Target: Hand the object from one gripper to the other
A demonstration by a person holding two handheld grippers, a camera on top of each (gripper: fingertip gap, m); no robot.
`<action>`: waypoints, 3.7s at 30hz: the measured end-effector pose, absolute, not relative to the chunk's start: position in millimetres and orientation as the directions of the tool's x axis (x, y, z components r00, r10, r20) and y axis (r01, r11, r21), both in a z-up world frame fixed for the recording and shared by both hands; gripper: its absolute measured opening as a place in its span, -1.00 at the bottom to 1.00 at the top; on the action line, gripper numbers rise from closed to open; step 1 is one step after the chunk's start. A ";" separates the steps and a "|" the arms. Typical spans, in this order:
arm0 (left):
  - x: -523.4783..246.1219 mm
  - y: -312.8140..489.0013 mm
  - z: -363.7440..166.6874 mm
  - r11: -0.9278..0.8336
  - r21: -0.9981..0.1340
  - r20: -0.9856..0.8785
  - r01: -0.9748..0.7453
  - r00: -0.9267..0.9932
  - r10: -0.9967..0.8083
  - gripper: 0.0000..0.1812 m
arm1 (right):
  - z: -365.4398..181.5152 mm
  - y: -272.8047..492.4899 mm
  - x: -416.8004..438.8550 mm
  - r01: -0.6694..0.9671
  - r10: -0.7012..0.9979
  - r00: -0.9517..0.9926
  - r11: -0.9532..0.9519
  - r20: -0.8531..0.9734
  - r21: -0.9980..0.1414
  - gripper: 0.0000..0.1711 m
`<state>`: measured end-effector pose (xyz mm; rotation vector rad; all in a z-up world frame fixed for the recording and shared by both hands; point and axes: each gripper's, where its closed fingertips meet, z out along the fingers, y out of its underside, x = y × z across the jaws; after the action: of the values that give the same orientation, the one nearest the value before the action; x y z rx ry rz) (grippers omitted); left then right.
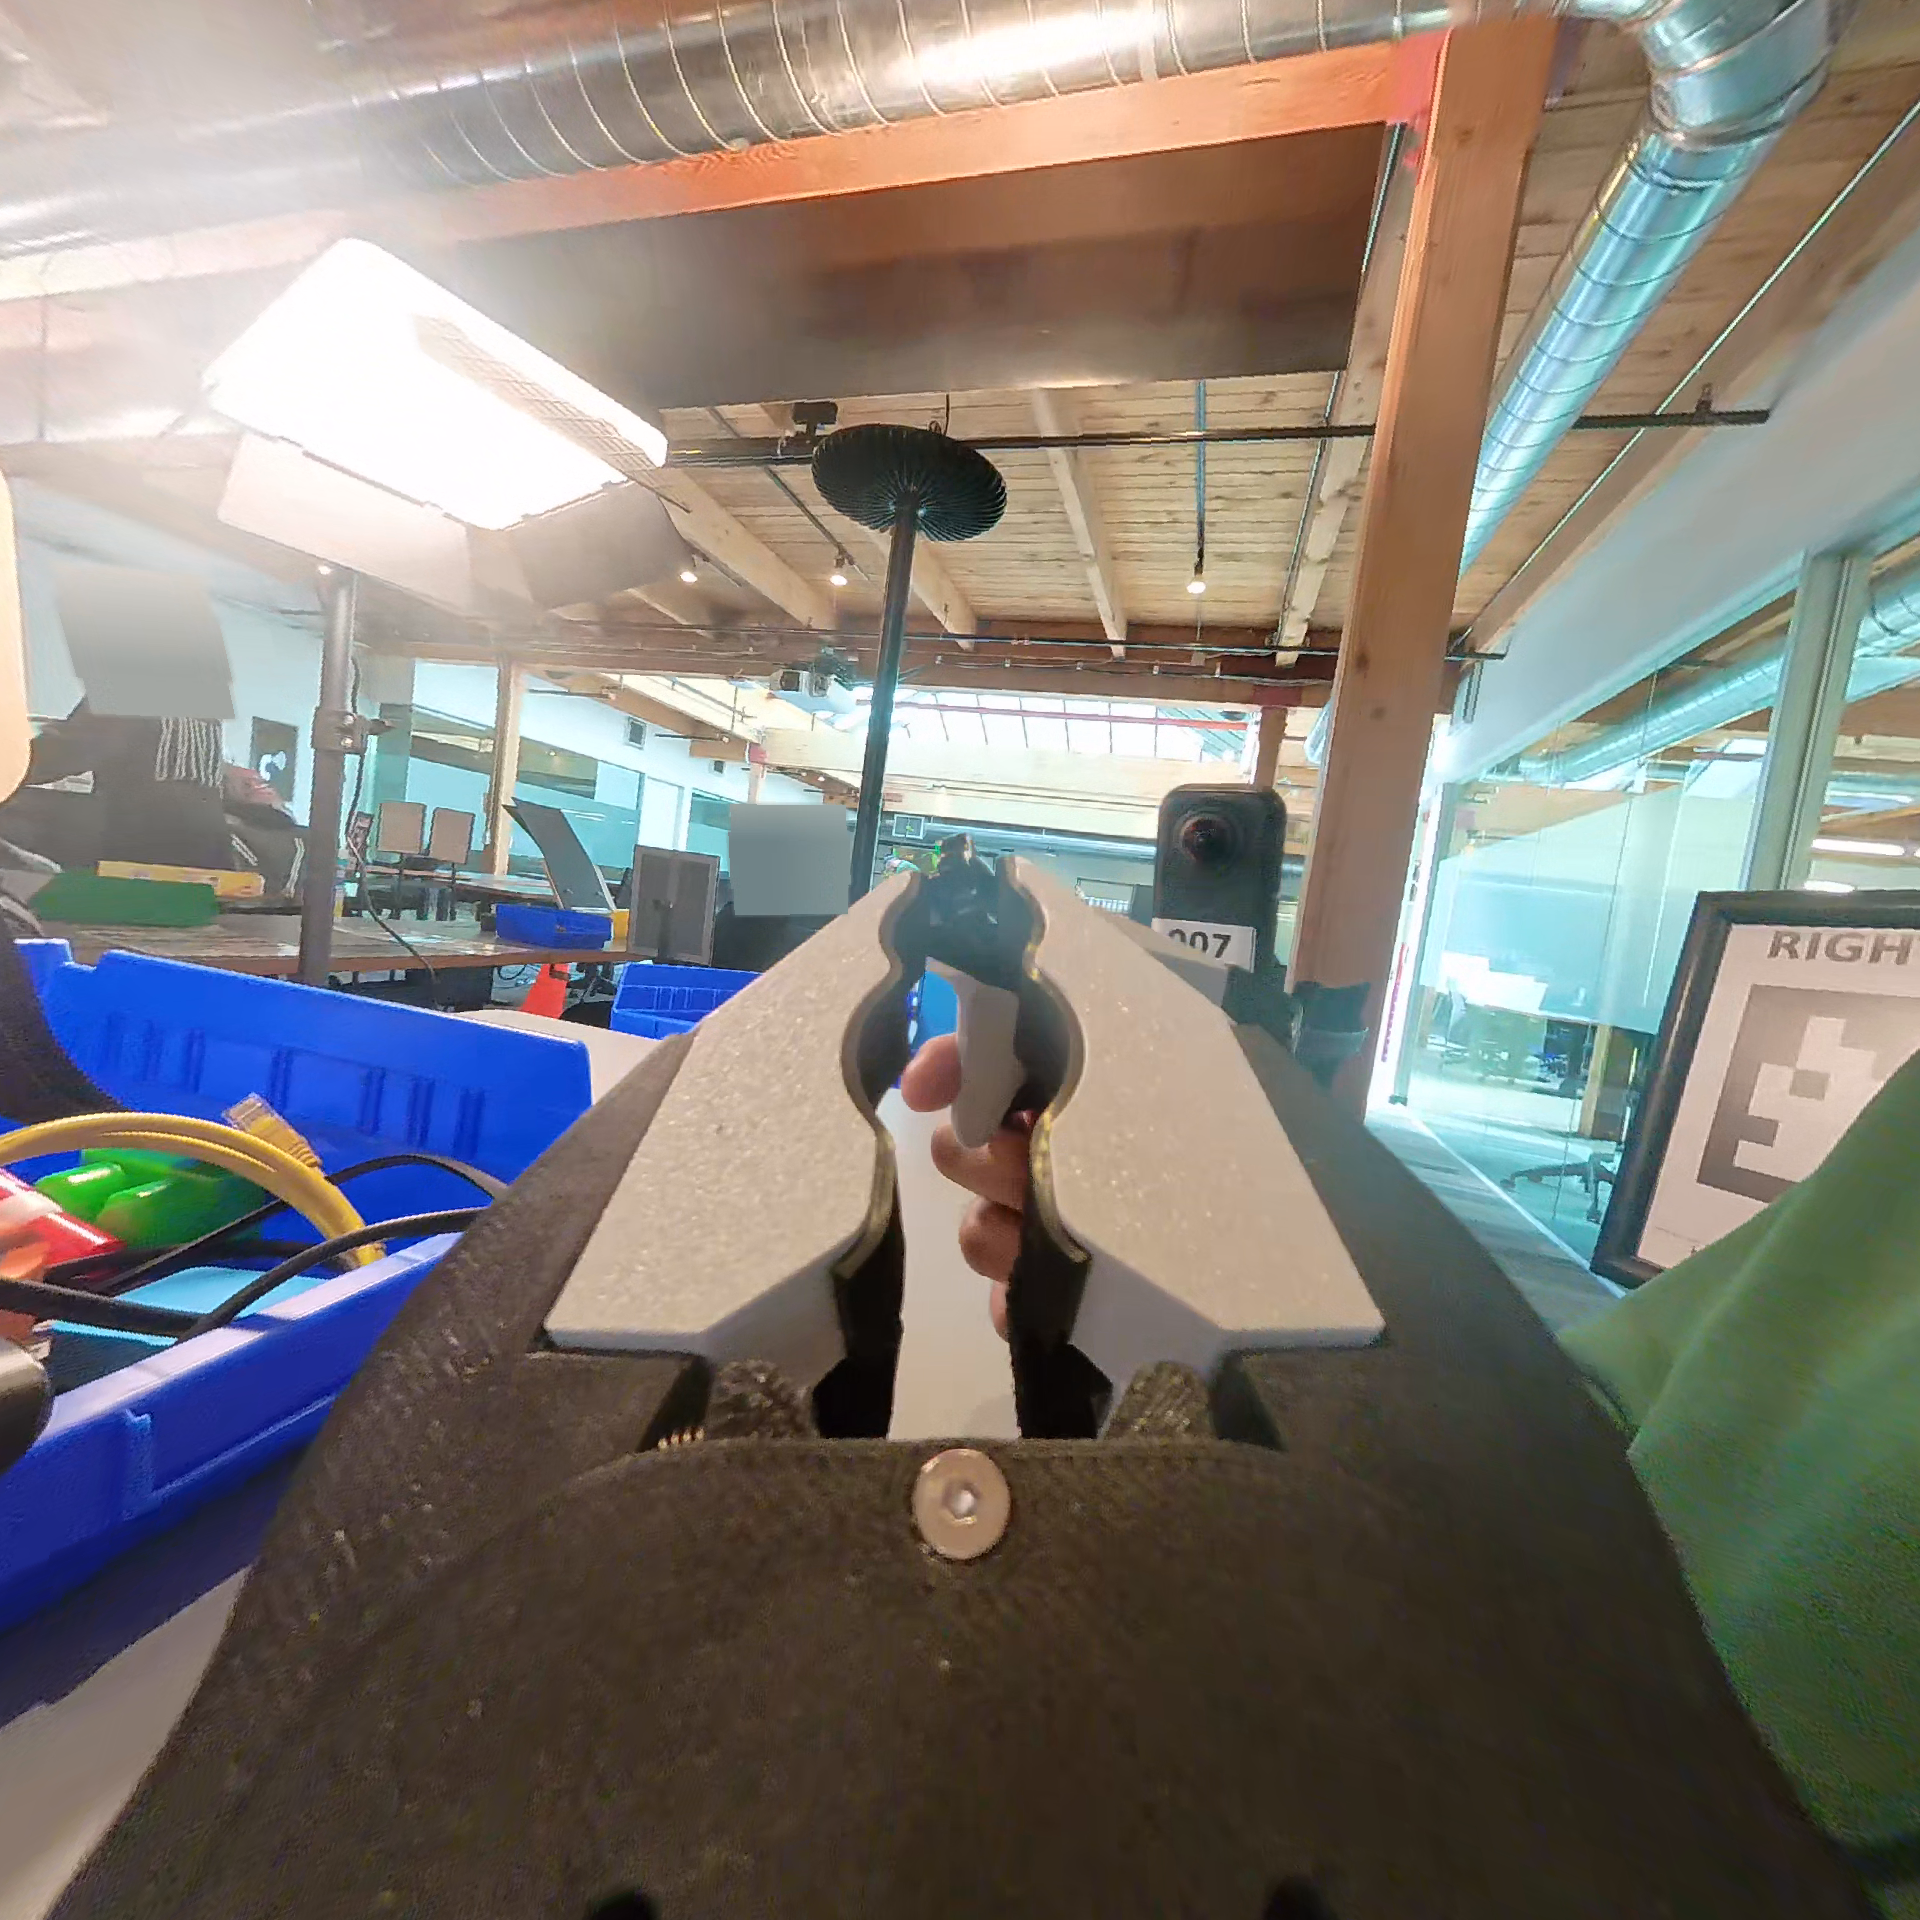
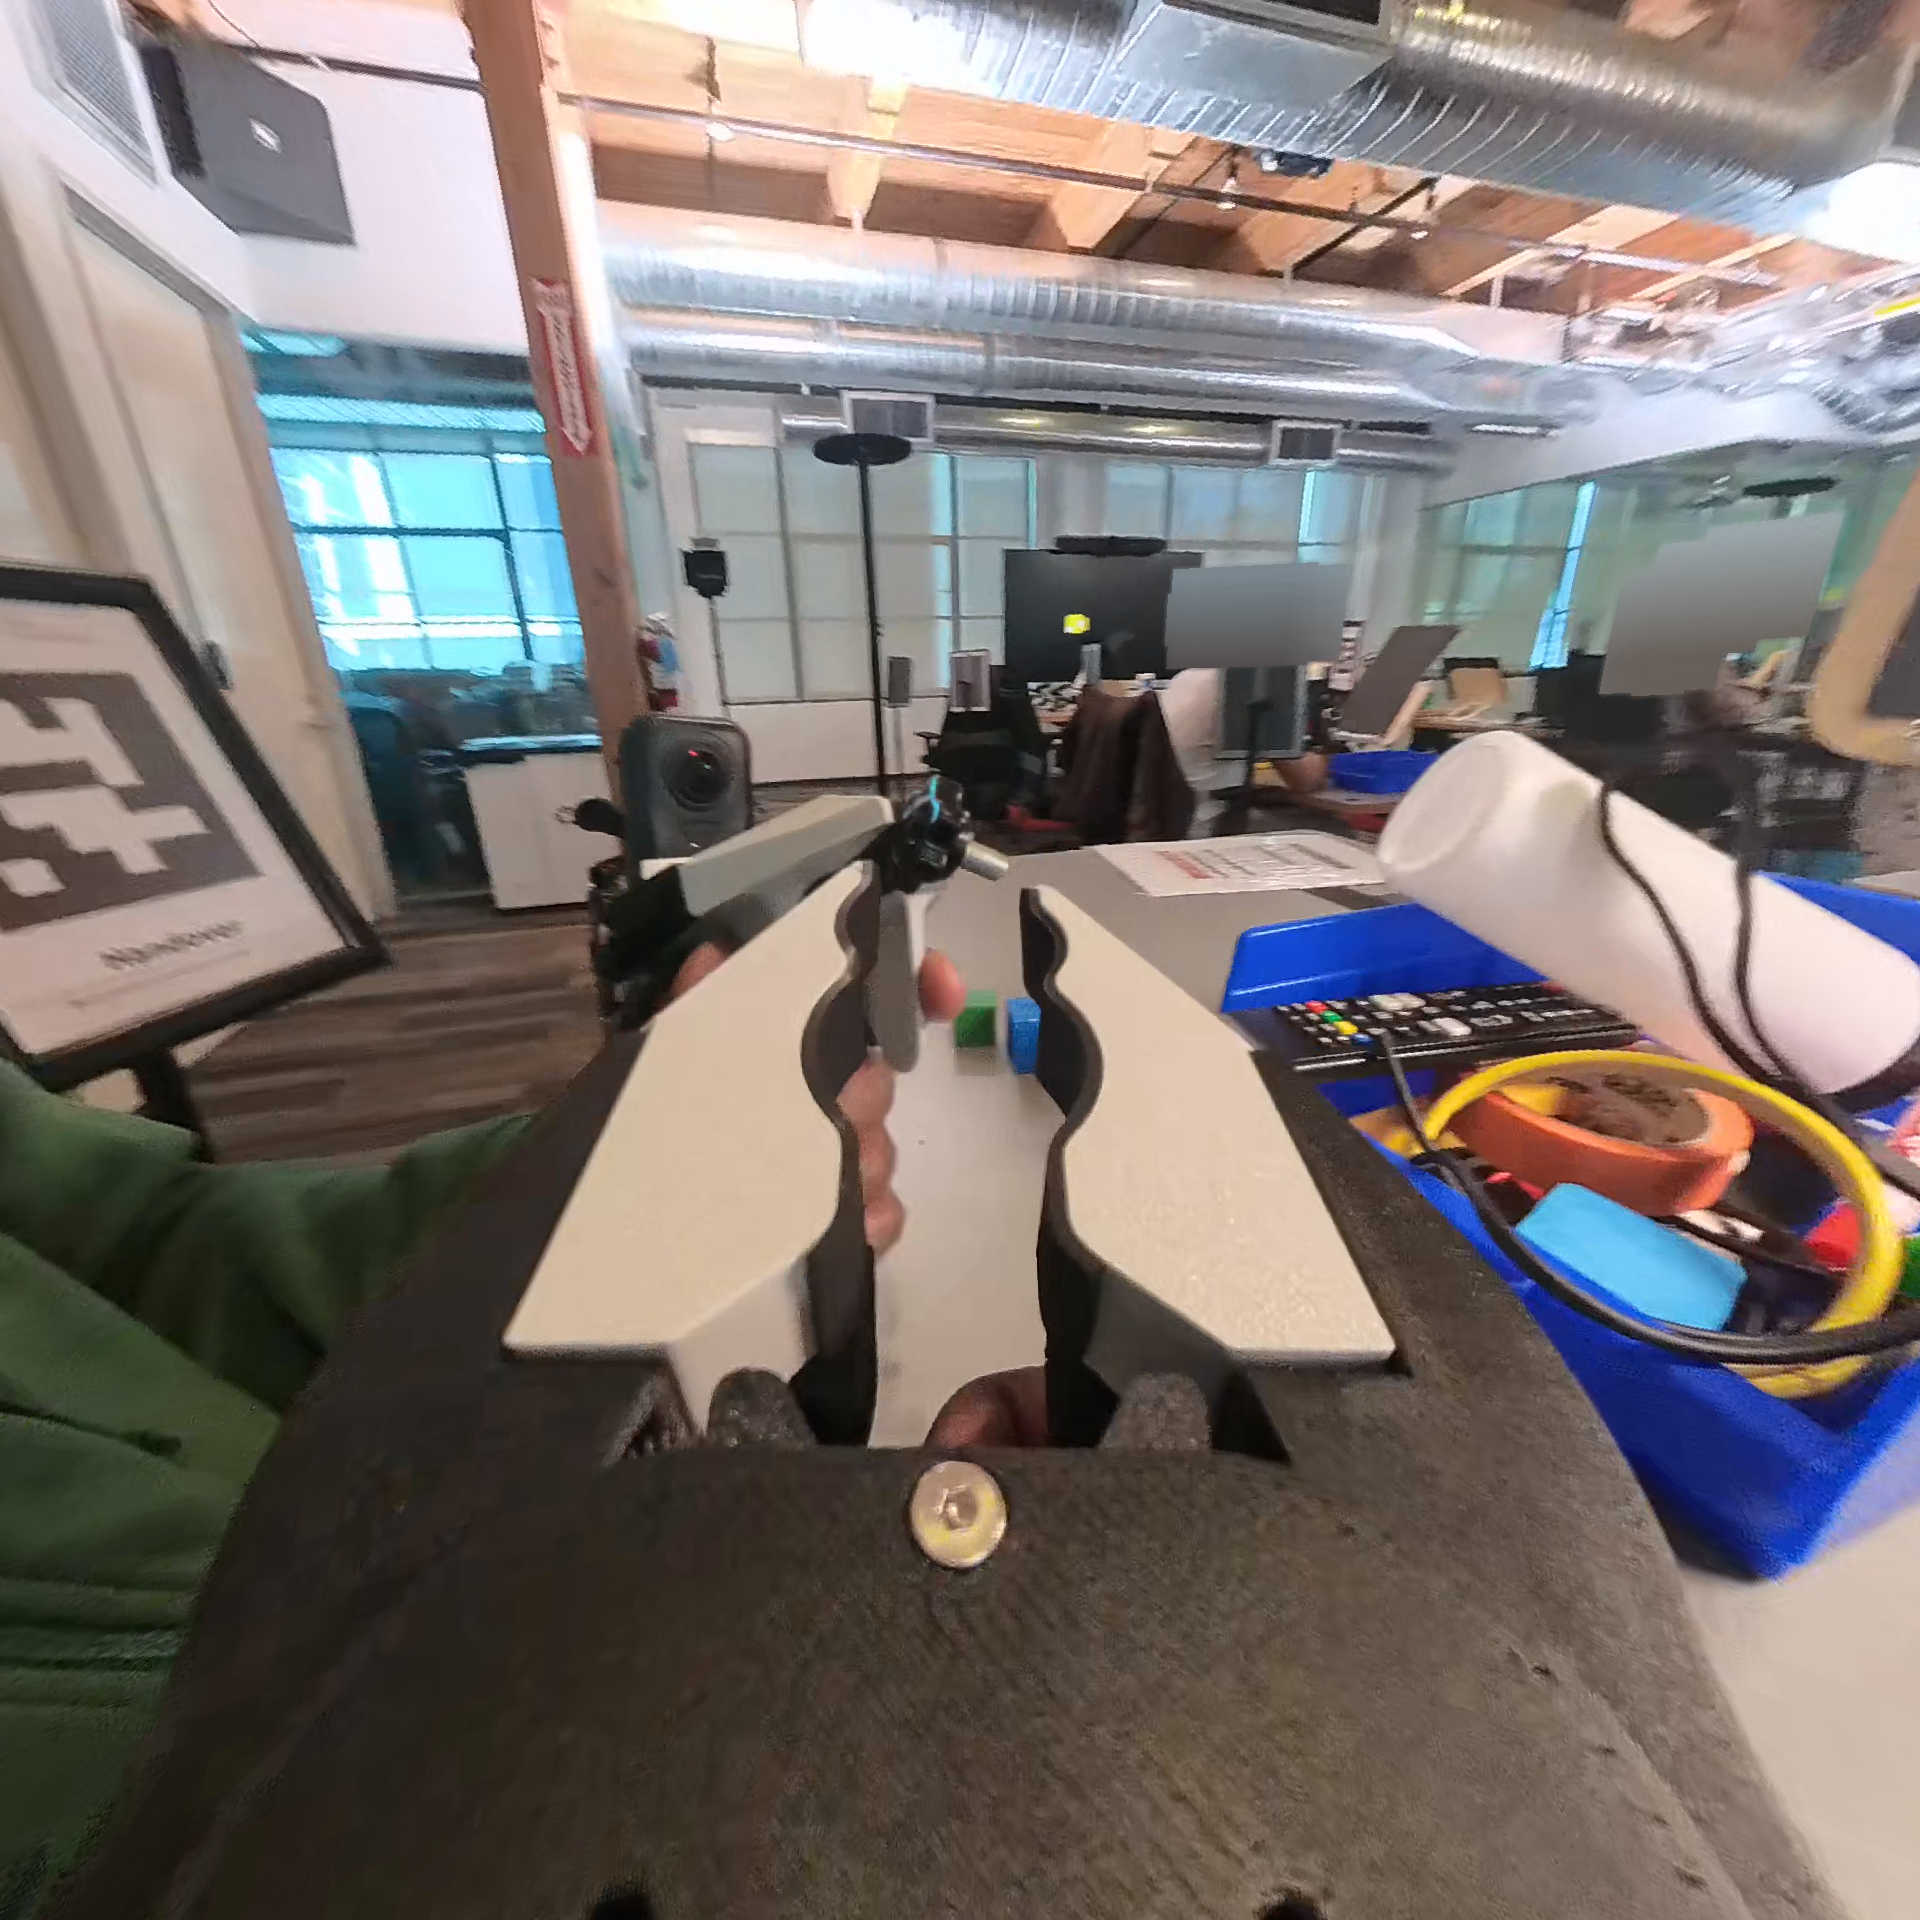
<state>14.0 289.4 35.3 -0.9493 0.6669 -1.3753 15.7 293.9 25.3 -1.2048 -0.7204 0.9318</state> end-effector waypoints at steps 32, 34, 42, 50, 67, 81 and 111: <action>25.6 319.0 9.0 -0.024 -0.938 0.153 0.345 0.352 -0.923 -0.61 | 8.8 328.2 19.9 0.594 0.145 0.636 0.534 0.758 -0.602 -0.86; 28.4 318.7 6.2 -0.052 -0.940 0.170 0.337 0.333 -0.927 -0.59 | 10.0 326.2 18.9 0.588 0.145 0.637 0.544 0.757 -0.599 -0.86; 28.5 315.6 7.0 -0.056 -0.938 0.169 0.343 0.310 -0.936 -0.72 | 8.8 322.0 13.5 0.597 0.138 0.610 0.569 0.780 -0.566 -0.85; 23.3 310.8 14.1 -0.013 -0.929 0.133 0.369 0.300 -0.945 -0.74 | 17.3 313.8 13.6 0.451 0.276 0.672 0.584 0.687 -0.675 -0.68; 30.2 288.4 15.0 -0.419 -0.814 0.392 0.402 -0.151 -0.907 -0.75 | 22.4 307.3 11.7 0.464 0.225 0.660 0.627 0.716 -0.625 -0.66; 21.3 312.8 15.7 0.229 -0.944 -0.079 0.239 0.508 -0.858 -0.60 | 6.8 329.8 20.3 0.756 -0.055 0.495 0.519 0.867 -0.399 -0.70; 34.9 324.4 -14.0 0.465 -0.848 -0.505 -0.254 0.654 -0.563 -0.91 | -14.8 334.8 10.4 0.841 -0.097 0.321 0.487 0.942 -0.237 -0.68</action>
<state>34.9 324.4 -14.0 -1.1056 0.8787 -0.2231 10.4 334.8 -14.8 -0.8550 -1.0666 -0.7257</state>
